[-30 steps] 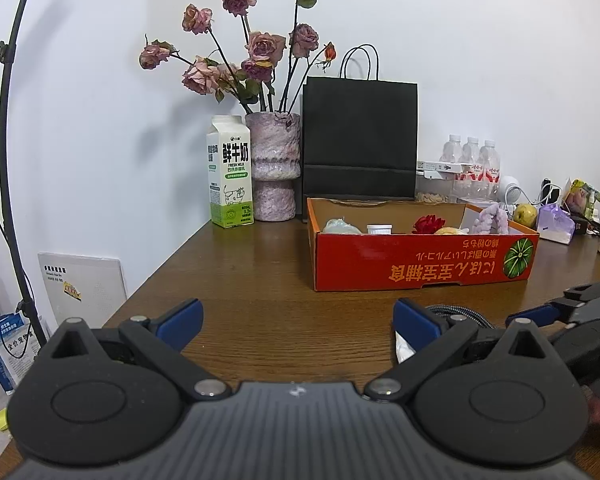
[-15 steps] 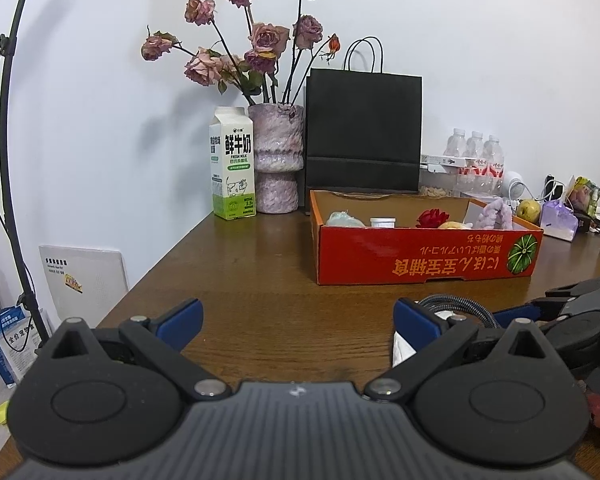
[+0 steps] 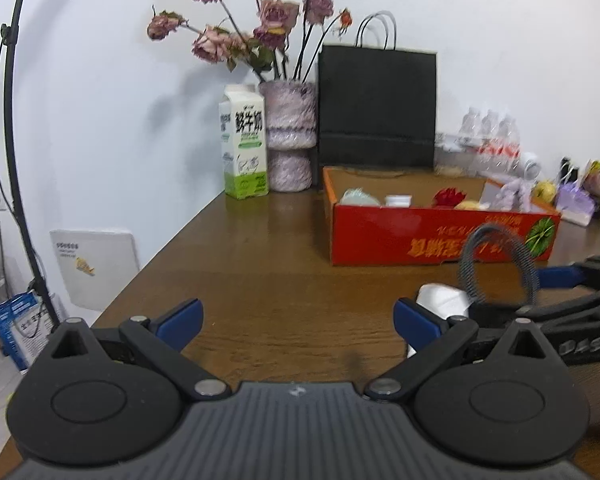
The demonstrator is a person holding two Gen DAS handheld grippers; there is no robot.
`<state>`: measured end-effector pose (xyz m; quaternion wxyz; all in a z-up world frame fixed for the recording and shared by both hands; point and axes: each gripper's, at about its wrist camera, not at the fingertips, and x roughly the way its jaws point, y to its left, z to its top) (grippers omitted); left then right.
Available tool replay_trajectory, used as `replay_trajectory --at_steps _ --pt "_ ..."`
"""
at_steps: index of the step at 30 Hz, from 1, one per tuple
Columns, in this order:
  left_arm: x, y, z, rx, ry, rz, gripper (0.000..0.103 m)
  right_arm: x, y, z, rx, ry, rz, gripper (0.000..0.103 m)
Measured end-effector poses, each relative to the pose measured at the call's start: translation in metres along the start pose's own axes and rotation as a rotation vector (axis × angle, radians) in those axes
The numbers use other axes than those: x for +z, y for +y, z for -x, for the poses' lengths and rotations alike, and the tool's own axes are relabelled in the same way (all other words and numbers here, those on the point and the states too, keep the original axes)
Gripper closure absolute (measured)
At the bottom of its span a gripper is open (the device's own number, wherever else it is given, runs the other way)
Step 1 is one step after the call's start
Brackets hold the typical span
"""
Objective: Organize objects
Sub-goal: 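Grasp the black braided cable with the right tool and lift it, then grasp the white cloth with the left tool while the right holds the cable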
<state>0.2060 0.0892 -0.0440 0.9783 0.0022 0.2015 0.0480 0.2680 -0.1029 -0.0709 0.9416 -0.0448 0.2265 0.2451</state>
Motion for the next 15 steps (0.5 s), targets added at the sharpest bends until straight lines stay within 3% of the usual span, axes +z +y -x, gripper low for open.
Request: replay_trajectory --at_steps 7,15 --pt "0.003 -0.011 -0.02 -0.048 0.132 -0.013 0.0 -0.003 -0.033 0.018 -0.043 -0.07 -0.061 0.02" --pt "0.02 -0.063 -0.041 -0.163 0.185 -0.106 0.0 -0.008 -0.07 0.035 -0.102 -0.113 -0.106 0.02"
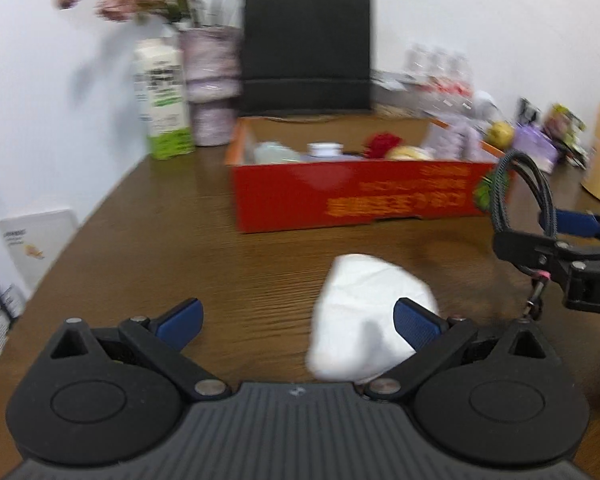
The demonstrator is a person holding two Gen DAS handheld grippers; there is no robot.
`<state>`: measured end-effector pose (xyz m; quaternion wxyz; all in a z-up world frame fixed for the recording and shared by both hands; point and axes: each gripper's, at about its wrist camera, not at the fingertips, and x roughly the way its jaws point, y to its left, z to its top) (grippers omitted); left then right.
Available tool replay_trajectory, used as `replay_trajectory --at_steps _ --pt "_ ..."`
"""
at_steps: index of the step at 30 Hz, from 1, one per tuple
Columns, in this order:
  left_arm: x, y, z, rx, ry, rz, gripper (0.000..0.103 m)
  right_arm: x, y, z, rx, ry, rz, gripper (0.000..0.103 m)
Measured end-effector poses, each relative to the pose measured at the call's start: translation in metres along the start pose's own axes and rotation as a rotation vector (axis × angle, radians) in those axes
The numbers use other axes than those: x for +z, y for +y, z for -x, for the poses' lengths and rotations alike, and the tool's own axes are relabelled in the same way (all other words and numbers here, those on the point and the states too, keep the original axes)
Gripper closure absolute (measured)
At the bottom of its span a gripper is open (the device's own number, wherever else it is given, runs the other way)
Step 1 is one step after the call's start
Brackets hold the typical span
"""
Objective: Organize objects
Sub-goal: 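Grasp the white cloth with the left tool while the right holds the cable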
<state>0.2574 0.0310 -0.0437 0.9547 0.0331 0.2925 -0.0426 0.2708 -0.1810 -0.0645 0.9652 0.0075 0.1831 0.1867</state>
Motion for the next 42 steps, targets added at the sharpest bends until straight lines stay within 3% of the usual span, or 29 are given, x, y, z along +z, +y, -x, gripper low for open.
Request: replay_trajectory --at_steps 6,12,20,35,38,42 --pt "0.01 -0.034 -0.029 -0.029 0.059 -0.043 0.0 -0.001 -0.025 0.007 -0.034 -0.019 -0.042 0.02" --pt "0.011 -0.035 -0.057 -0.05 0.14 0.022 0.0 -0.002 -0.035 0.011 -0.033 -0.028 -0.053 0.02" --pt "0.006 -0.037 -0.055 -0.021 0.103 0.022 0.0 -0.004 -0.031 0.015 -0.02 -0.036 -0.03 0.02" --pt "0.004 -0.04 -0.053 0.004 0.107 0.038 0.0 -0.004 -0.029 0.016 -0.019 -0.029 -0.022 0.02" --pt "0.002 -0.041 -0.051 0.001 0.1 0.036 0.004 -0.003 -0.029 0.015 -0.018 -0.028 -0.025 0.02" --pt "-0.002 -0.045 -0.042 -0.009 0.073 0.027 0.023 -0.003 -0.029 0.015 -0.018 -0.027 -0.025 0.02"
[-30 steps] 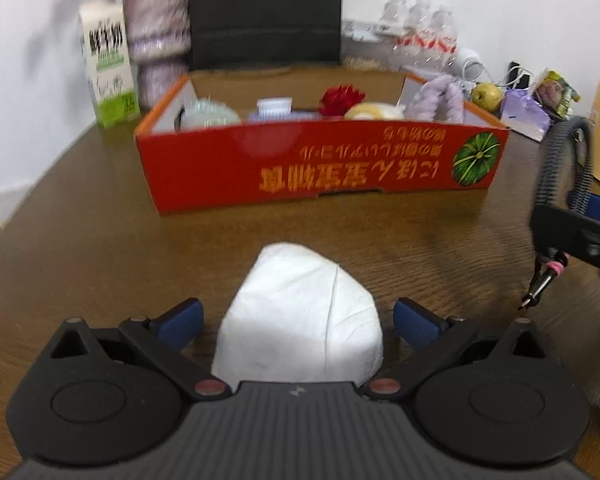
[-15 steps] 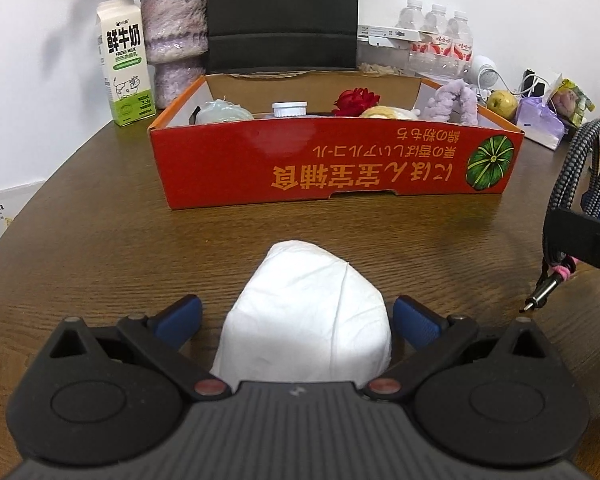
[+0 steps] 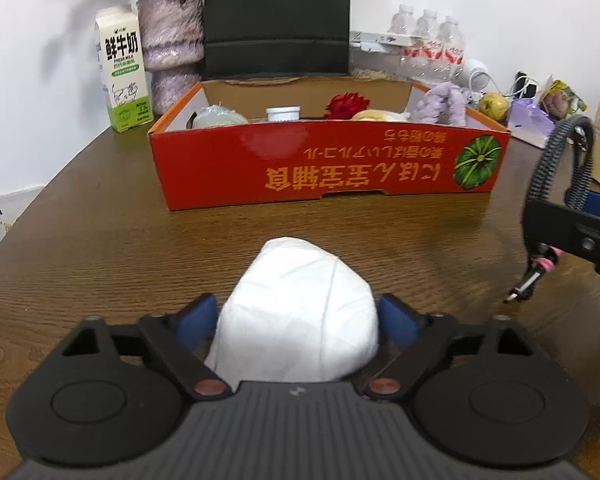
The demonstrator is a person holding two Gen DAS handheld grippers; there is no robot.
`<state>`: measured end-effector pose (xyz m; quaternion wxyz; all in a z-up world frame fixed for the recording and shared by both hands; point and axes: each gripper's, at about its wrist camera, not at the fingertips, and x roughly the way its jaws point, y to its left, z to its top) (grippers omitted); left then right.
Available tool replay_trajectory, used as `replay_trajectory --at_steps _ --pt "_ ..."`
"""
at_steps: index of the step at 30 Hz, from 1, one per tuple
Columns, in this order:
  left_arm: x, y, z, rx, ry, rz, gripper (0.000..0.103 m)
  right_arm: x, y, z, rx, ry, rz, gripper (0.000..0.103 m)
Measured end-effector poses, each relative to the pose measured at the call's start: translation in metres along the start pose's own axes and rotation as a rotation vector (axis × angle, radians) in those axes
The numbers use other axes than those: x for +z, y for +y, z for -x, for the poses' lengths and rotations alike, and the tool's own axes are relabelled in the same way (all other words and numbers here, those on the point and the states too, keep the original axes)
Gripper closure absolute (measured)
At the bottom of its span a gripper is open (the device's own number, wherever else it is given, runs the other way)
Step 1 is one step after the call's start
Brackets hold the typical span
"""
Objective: Organize objects
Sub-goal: 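Grasp the white cloth with the left tool while the right holds the cable, then carry the white cloth and black cable over the red box with both tools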
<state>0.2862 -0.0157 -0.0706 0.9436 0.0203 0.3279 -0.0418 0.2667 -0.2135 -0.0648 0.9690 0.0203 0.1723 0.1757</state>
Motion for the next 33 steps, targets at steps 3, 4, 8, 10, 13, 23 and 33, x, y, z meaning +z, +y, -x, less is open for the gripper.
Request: replay_trajectory --at_steps 3,4,8,10,13,23,33 --pt "-0.004 -0.001 0.007 0.001 -0.011 0.003 0.032 0.0 0.0 0.0 0.0 0.0 -0.001 0.02" --pt "-0.006 -0.001 0.01 0.005 -0.016 0.008 0.034 0.0 0.0 0.0 0.001 0.0 -0.002 0.02" --pt "-0.013 -0.001 0.025 0.015 -0.06 0.022 0.042 0.0 0.0 0.0 0.003 -0.002 -0.006 0.02" --pt "-0.016 -0.003 0.032 0.03 -0.08 0.019 0.046 0.0 0.0 -0.001 0.003 -0.003 -0.006 0.02" --pt "-0.02 -0.004 0.04 0.028 -0.093 0.019 0.05 0.0 0.0 -0.001 0.003 -0.005 -0.004 0.02" --pt "-0.024 -0.007 0.06 0.024 -0.172 0.031 0.055 0.0 0.002 0.002 -0.005 -0.018 0.0 0.02" --pt "-0.009 -0.01 0.074 0.013 -0.238 0.051 0.054 0.0 0.009 0.007 -0.016 -0.034 0.028 0.02"
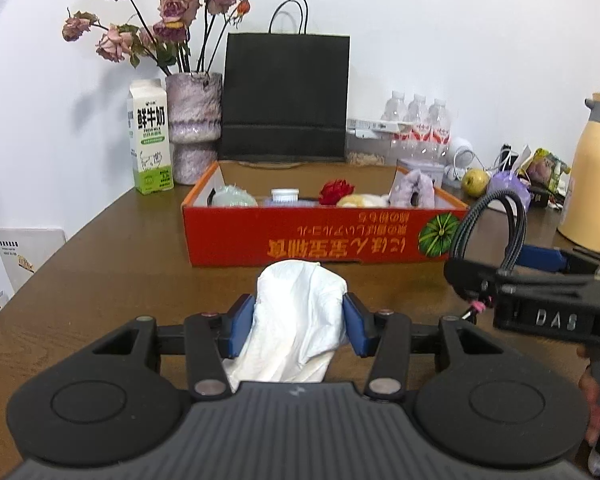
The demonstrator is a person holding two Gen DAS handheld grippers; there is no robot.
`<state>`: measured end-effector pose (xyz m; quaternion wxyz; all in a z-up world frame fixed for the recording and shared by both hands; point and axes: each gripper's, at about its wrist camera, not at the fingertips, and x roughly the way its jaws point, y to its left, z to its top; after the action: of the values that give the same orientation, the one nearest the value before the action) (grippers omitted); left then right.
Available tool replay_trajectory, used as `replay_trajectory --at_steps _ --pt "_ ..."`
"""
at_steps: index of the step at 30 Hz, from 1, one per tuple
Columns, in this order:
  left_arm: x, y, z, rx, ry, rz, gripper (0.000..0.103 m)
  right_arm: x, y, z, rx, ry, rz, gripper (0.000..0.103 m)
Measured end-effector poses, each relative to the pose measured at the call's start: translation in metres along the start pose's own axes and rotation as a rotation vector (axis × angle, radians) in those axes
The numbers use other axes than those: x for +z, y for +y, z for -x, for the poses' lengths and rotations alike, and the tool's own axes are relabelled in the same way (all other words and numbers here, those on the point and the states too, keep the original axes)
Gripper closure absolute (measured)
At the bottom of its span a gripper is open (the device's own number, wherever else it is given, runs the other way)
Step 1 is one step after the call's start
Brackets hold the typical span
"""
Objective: Organize objects
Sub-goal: 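Carry the white cloth and black cable over the red box with both tools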
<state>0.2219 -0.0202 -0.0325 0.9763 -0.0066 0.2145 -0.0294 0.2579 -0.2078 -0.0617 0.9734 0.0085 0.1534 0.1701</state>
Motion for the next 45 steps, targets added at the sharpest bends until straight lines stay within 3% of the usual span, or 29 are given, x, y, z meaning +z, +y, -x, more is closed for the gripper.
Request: replay_trajectory --at_steps 23,45 --pt "0.056 0.008 -0.021 -0.024 -0.108 0.028 0.054 0.045 0.019 -0.02 -0.012 -0.046 0.018 0.02" --pt "0.107 0.027 -0.104 -0.01 -0.146 0.127 0.054 0.076 0.016 -0.108 -0.042 -0.074 -0.015 0.02"
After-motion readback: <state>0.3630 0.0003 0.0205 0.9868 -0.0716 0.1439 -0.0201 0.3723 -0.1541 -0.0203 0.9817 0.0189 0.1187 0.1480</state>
